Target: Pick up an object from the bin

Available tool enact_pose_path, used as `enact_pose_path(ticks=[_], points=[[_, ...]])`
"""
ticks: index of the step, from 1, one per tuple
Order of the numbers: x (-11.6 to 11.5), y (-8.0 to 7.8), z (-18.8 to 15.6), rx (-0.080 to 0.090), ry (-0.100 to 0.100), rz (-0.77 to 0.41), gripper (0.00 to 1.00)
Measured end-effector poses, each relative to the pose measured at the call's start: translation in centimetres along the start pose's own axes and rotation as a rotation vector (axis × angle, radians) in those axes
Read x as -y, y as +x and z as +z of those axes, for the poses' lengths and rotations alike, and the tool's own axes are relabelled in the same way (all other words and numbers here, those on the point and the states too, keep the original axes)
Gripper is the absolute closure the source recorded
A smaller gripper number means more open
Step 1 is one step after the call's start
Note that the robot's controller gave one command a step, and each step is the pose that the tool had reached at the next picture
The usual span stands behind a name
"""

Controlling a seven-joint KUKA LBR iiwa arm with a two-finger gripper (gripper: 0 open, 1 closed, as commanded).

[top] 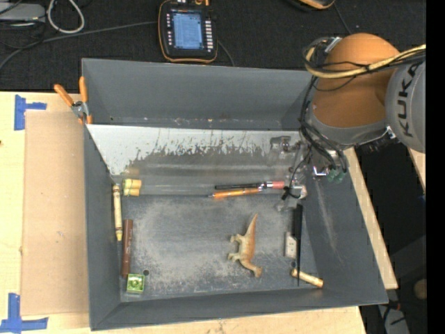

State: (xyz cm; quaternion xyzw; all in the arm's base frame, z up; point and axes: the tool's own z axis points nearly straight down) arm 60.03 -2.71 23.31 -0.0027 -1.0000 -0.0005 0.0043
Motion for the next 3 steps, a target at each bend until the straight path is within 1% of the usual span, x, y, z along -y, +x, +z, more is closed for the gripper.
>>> enact_pose_path(ticks=[1,2,3], points=[[0.0,-0.1,-0.5,0.008,0.0,-0.001,0.0],[-0.8,1.7,7.3,0.008,0.001,-0.306,0.0],[-3.0,4.8,7.4,0.01,0.002,-0.55,0.0]])
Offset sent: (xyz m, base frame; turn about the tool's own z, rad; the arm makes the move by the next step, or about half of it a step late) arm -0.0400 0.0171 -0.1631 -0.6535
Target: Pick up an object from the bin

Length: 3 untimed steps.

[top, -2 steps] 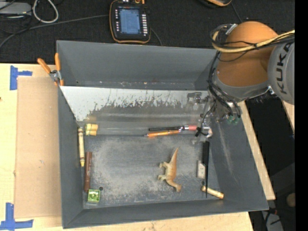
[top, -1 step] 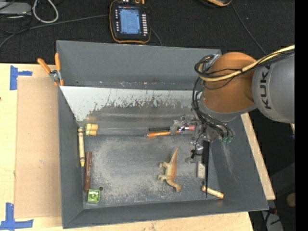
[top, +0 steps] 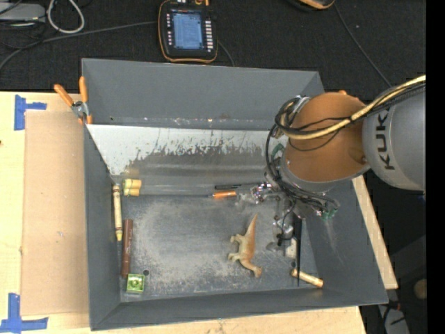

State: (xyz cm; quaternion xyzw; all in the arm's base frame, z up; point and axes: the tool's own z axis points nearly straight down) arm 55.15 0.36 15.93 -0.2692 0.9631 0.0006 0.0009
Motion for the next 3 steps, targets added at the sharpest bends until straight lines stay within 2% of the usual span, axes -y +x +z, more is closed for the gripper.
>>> enact_pose_path(ticks=[1,2,3], points=[[-0.7,2.0,5.9,-0.006,-0.007,-0.59,0.0],[0.6,0.0,9.0,0.002,-0.001,-0.464,0.0],[-0.9,1.0,9.1,-0.003,-0.01,-0.892,1.0]])
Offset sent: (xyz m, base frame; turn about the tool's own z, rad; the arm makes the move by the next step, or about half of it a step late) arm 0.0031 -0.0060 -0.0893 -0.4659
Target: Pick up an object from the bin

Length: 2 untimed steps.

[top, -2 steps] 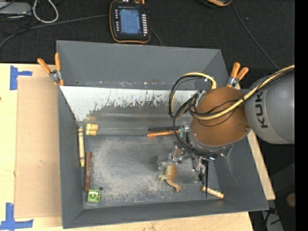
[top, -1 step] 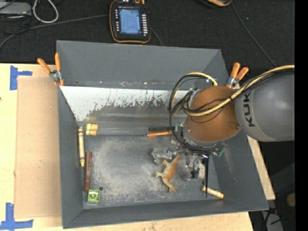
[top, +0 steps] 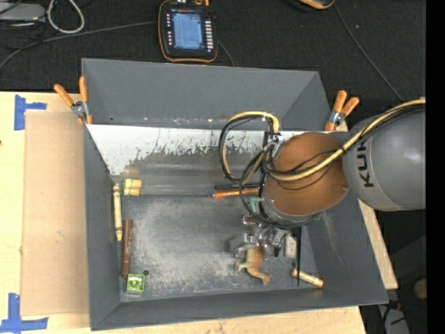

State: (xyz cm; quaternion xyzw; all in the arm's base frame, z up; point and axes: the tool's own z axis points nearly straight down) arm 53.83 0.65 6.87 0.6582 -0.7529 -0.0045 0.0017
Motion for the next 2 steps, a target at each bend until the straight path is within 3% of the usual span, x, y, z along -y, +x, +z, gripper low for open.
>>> enact_pose_path(ticks=[2], points=[[-0.1,-0.08,-0.99,0.001,-0.002,0.003,1.0]])
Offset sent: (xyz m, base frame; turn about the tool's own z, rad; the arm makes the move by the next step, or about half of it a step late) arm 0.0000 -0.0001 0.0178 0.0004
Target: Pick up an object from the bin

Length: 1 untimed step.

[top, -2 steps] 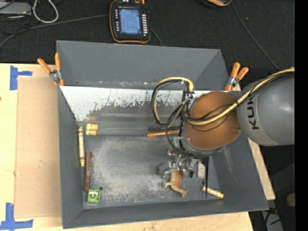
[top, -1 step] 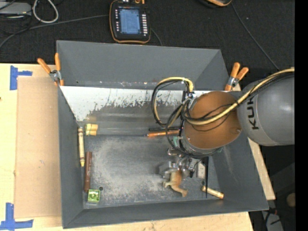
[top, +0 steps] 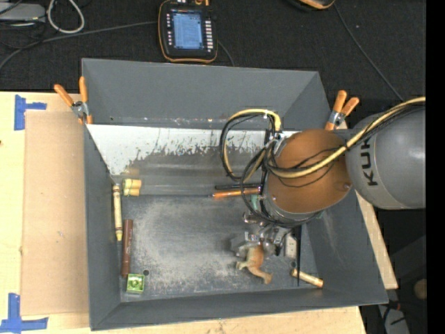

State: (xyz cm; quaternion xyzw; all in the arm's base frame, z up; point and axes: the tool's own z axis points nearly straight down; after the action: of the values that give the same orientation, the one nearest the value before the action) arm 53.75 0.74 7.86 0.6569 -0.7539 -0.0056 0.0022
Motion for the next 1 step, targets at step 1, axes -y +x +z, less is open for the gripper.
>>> enact_pose_path(ticks=[1], points=[[0.01,-0.04,-0.89,0.0,0.001,0.0,1.0]])
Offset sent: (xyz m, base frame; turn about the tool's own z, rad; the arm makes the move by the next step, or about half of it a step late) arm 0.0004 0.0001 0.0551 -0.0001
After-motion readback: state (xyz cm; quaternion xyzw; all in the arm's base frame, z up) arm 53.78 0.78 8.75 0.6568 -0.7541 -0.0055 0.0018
